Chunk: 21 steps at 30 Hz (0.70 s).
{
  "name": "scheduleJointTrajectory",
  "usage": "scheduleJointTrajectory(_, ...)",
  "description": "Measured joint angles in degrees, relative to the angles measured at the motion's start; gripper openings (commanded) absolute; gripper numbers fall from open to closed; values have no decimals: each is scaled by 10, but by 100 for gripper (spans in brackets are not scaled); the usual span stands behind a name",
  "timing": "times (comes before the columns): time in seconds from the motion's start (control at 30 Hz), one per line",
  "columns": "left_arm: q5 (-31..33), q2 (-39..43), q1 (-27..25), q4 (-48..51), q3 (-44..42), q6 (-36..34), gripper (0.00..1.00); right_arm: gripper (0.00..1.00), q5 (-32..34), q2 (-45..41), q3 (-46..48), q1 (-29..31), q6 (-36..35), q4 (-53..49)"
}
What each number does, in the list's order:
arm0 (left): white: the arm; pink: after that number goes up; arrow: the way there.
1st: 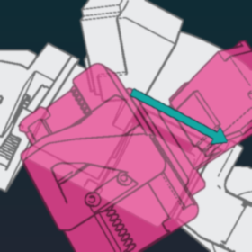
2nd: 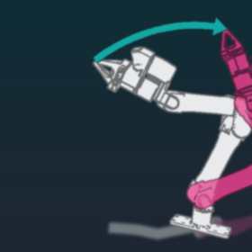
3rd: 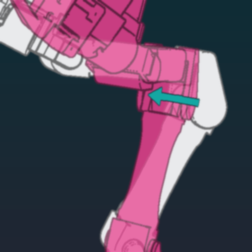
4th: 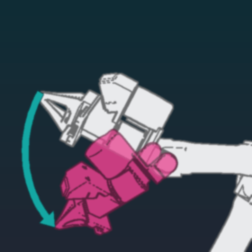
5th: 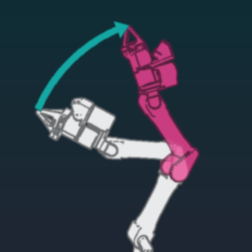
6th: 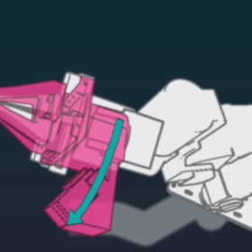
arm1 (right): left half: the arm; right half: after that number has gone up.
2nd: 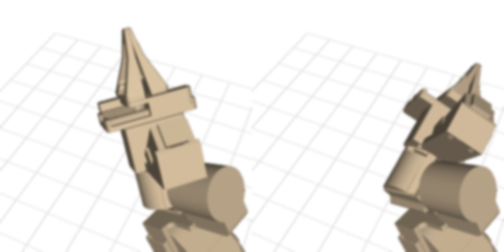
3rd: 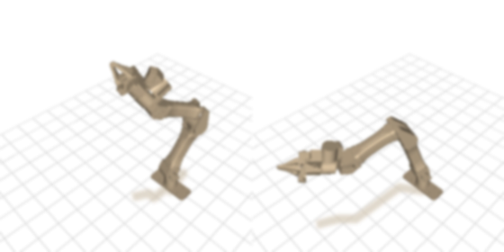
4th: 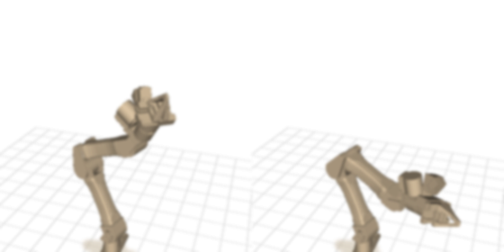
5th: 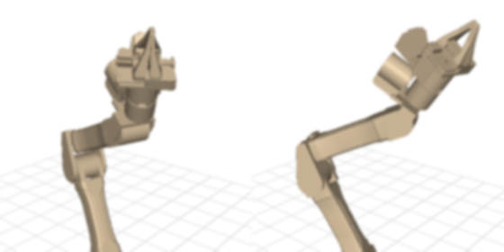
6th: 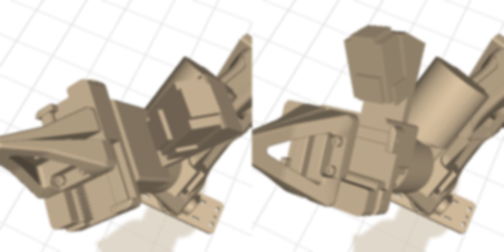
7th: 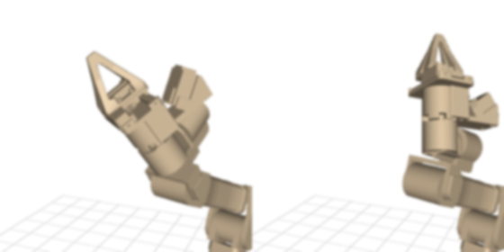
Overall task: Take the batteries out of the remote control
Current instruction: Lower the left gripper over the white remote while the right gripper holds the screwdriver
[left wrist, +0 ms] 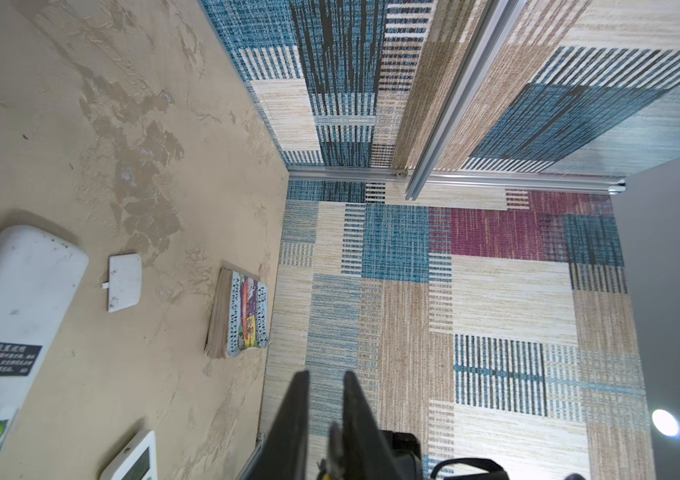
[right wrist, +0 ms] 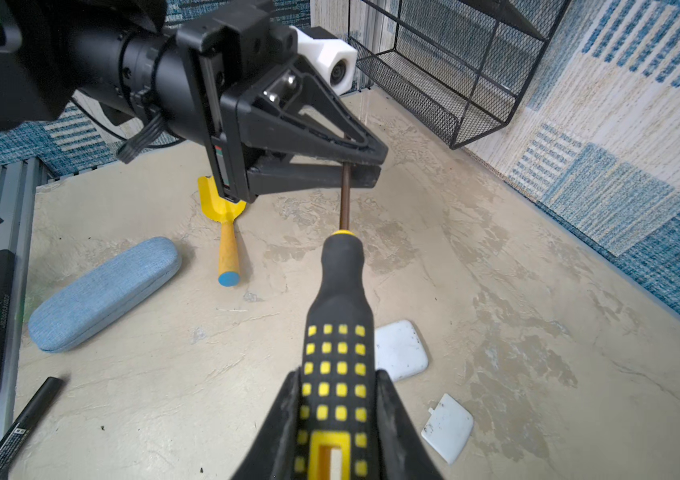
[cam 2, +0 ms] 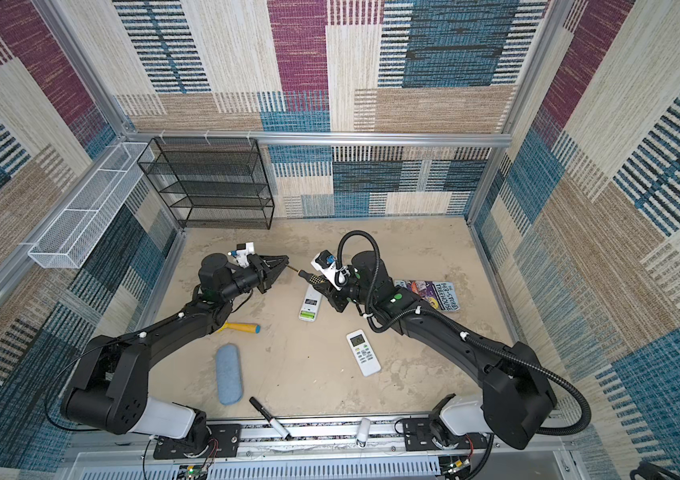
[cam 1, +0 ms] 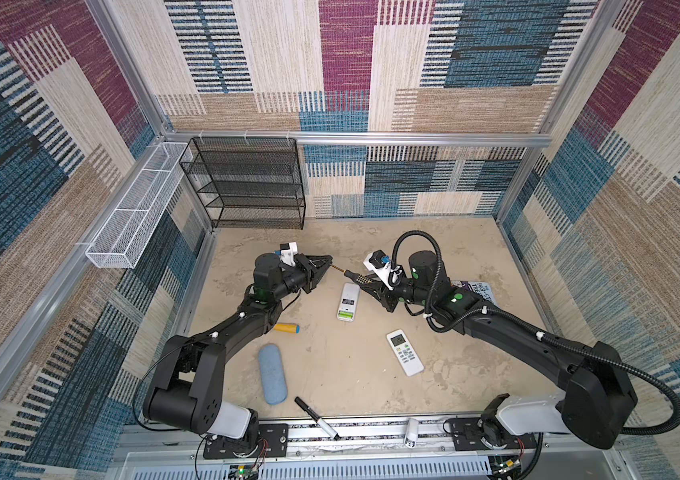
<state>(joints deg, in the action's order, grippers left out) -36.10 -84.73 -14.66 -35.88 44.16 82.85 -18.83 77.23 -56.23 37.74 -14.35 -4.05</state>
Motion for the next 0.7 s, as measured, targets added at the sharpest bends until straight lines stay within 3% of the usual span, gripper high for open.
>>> scheduleJointTrajectory(0.07,2,2,3,60,17,-33,72,0,14,-12,1,1,-6,-10)
scheduleJointTrajectory(0.17,17,10,3,170,58,-99,79,0,46,-31,9,1,-8,-35)
scheduleJointTrajectory(0.43,79,-3,3,427,165,-299,79,0,146,-63,13,1,-6,-135)
scheduleJointTrajectory(0.7,106,-85,-20,572,249,-438,80,0,210,-70,6,1,-5,-225)
